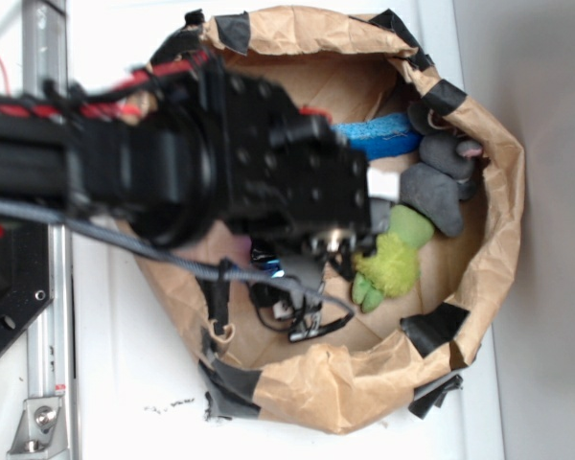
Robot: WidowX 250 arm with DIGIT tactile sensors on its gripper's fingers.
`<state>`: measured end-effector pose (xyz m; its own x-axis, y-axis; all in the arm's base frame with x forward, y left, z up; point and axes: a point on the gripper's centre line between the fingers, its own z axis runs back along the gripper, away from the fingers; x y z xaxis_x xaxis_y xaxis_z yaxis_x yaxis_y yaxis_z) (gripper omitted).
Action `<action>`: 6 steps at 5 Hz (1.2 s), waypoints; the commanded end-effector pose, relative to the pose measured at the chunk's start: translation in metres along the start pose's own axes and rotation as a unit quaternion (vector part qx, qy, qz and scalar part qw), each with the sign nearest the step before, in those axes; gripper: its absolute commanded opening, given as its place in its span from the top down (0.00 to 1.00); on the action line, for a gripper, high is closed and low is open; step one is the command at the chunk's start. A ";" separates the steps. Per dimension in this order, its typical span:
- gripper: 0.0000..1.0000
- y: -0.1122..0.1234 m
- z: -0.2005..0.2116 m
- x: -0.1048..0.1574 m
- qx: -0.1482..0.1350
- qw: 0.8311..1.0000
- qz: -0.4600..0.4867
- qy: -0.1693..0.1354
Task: Grab the black box.
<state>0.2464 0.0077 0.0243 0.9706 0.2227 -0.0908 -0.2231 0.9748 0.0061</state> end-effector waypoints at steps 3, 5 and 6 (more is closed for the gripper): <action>1.00 0.018 0.100 -0.012 -0.027 0.982 0.064 -0.176; 1.00 0.025 0.128 -0.013 -0.038 0.993 0.070 -0.085; 1.00 0.032 0.133 -0.008 -0.048 0.993 0.085 -0.060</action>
<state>0.2414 0.0255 0.1482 0.9303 0.3658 -0.0264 -0.3667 0.9275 -0.0721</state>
